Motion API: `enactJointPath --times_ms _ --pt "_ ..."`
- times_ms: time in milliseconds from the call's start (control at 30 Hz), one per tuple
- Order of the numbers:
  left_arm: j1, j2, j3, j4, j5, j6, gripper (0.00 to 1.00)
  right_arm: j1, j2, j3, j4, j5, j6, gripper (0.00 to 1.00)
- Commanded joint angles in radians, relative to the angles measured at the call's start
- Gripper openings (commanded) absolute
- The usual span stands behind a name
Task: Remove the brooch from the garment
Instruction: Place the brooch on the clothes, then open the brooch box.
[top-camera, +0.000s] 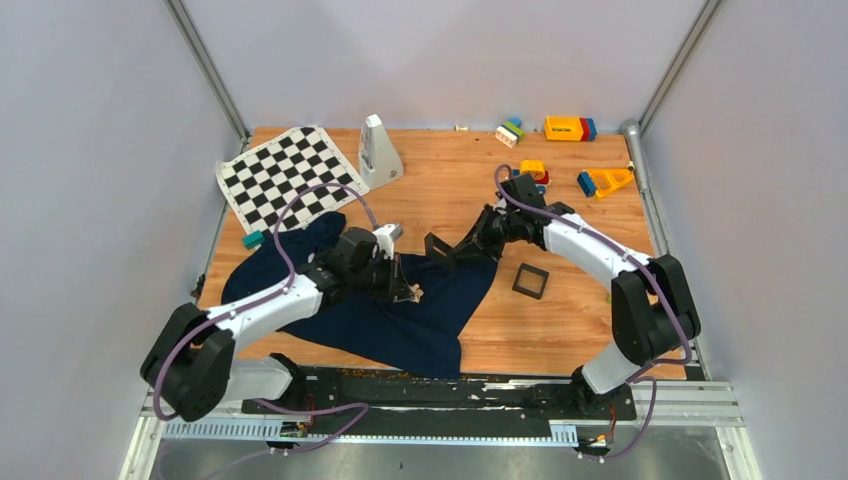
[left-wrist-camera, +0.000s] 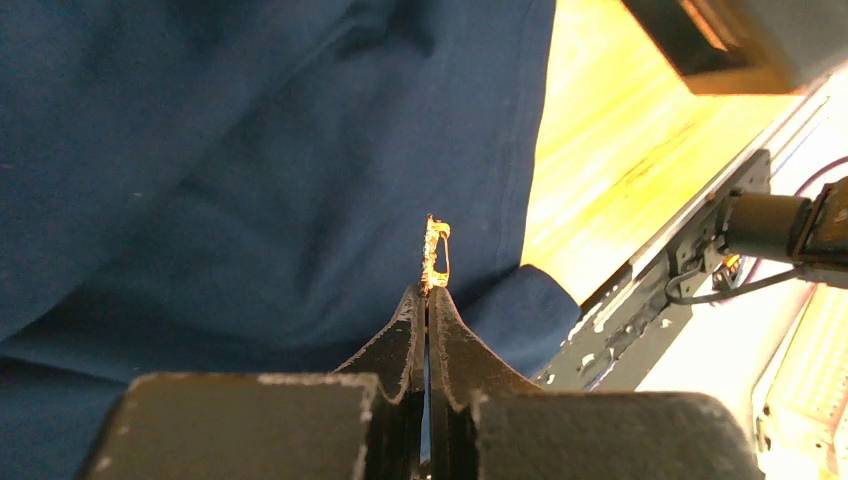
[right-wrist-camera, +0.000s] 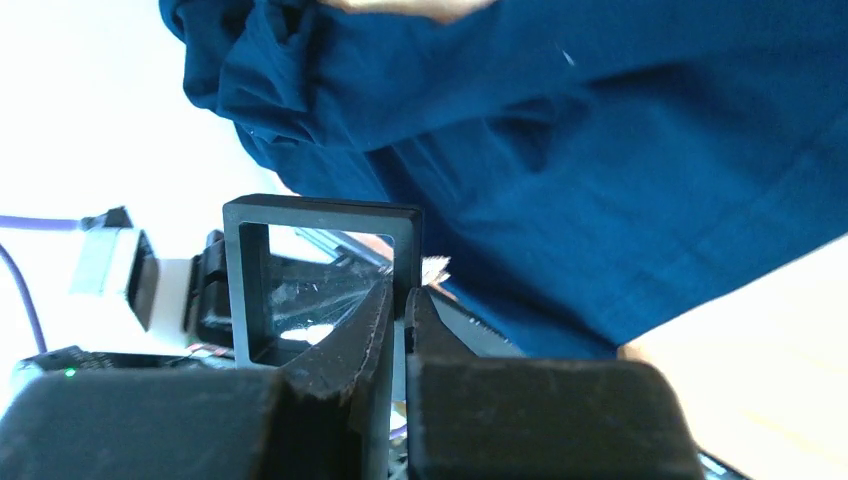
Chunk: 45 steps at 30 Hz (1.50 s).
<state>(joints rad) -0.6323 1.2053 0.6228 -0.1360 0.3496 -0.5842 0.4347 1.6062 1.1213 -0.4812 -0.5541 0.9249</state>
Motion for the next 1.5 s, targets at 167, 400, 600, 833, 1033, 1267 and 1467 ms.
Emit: enactJointPath --times_ms 167,400,600,833,1033,1267,1467 --pt "-0.061 0.015 -0.038 0.121 -0.017 -0.011 0.78 0.001 -0.112 -0.188 0.166 -0.145 0.437 0.0" --pt "-0.119 -0.222 -0.141 0.27 -0.13 0.106 0.87 0.001 -0.176 -0.246 0.178 -0.147 0.609 0.0" --pt "-0.258 -0.508 -0.288 0.408 -0.387 0.378 0.99 0.001 -0.209 -0.234 0.151 -0.188 0.647 0.0" --pt "-0.311 -0.573 -0.385 0.616 -0.291 0.808 0.99 0.015 -0.282 -0.224 0.108 -0.185 0.692 0.0" --pt "-0.337 -0.469 -0.374 0.749 -0.139 1.042 0.85 0.031 -0.325 -0.22 0.107 -0.192 0.74 0.0" --pt "-0.348 -0.432 -0.383 0.88 -0.094 1.155 0.74 0.058 -0.339 -0.227 0.114 -0.213 0.752 0.0" --pt "-0.349 -0.377 -0.348 0.886 -0.042 1.184 0.54 0.064 -0.351 -0.249 0.133 -0.227 0.768 0.0"
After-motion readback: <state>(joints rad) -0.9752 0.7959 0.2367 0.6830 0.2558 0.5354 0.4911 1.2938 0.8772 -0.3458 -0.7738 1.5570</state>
